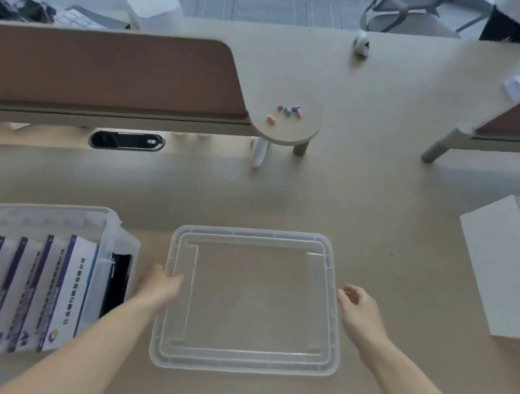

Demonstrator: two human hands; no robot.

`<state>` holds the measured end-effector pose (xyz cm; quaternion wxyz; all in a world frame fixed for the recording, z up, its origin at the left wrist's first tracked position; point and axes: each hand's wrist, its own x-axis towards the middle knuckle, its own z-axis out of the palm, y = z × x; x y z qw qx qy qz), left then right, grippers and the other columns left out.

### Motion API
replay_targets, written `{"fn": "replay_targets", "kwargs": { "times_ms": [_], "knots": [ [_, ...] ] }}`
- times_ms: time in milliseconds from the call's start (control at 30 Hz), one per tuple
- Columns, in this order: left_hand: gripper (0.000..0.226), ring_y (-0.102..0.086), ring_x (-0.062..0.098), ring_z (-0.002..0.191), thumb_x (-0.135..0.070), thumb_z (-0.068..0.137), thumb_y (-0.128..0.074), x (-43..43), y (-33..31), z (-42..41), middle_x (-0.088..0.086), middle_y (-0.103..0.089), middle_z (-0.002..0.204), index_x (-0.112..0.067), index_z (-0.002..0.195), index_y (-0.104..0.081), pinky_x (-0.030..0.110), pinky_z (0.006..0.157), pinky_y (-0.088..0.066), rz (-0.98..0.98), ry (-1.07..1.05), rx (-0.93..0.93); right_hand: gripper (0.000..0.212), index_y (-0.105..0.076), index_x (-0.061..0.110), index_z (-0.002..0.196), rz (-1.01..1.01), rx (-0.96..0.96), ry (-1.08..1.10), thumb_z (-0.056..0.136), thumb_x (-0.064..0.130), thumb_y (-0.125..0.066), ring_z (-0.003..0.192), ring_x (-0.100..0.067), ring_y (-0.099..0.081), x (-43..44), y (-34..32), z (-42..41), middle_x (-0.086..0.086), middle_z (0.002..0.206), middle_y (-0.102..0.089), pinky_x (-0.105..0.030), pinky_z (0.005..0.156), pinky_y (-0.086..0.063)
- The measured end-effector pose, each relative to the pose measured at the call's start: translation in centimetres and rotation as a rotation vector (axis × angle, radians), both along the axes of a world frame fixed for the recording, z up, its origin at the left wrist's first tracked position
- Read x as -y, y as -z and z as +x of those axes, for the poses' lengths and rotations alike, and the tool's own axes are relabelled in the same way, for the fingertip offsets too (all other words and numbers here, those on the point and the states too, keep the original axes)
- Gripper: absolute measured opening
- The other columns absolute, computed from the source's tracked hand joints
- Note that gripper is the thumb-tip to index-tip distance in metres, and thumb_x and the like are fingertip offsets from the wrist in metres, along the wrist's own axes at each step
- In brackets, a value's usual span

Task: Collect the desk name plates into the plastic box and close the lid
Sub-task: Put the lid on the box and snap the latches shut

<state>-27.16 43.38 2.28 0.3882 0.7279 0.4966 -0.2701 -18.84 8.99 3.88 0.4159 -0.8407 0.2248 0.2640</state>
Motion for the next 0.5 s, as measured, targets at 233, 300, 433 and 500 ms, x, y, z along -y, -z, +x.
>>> {"fn": "replay_targets", "kwargs": {
  "times_ms": [233,300,433,500],
  "knots": [
    [0.011,-0.057,0.021,0.077,-0.021,0.104,-0.048,-0.1,4.4,-0.7,0.013,-0.064,0.106,-0.013,0.106,-0.055,0.034,0.065,-0.043,0.148,-0.092,0.038,0.037,-0.058,0.003,0.13,-0.092,-0.035,-0.01,0.098,0.02,-0.057,0.103,-0.024,-0.059,-0.5,5.4,-0.3,-0.014,0.122,-0.066,-0.034,0.092,-0.045],
    [0.014,-0.054,0.019,0.071,-0.018,0.105,-0.044,0.1,4.7,-0.3,0.012,-0.063,0.099,-0.012,0.099,-0.056,0.032,0.059,-0.039,0.184,-0.096,0.038,0.034,-0.059,0.002,0.128,-0.11,-0.021,0.029,0.098,0.018,-0.057,0.098,-0.023,-0.057,-0.7,5.8,-0.1,-0.015,0.118,-0.066,-0.036,0.093,-0.046],
    [0.021,-0.056,0.029,0.084,-0.019,0.106,-0.039,0.4,3.5,1.2,0.014,-0.063,0.1,-0.007,0.107,-0.057,0.035,0.07,-0.043,0.208,-0.116,0.084,0.037,-0.058,0.002,0.132,-0.093,-0.018,0.061,0.099,0.018,-0.055,0.105,-0.026,-0.06,-0.7,4.0,1.0,-0.013,0.118,-0.065,-0.041,0.101,-0.047],
    [0.021,-0.056,0.031,0.088,-0.018,0.107,-0.036,0.4,1.9,2.3,0.015,-0.062,0.104,-0.009,0.105,-0.055,0.037,0.073,-0.043,0.202,-0.122,0.117,0.037,-0.057,0.002,0.133,-0.061,0.025,0.076,0.099,0.017,-0.055,0.105,-0.024,-0.059,-0.5,1.9,1.9,-0.013,0.119,-0.065,-0.039,0.1,-0.047]
  ]
}}
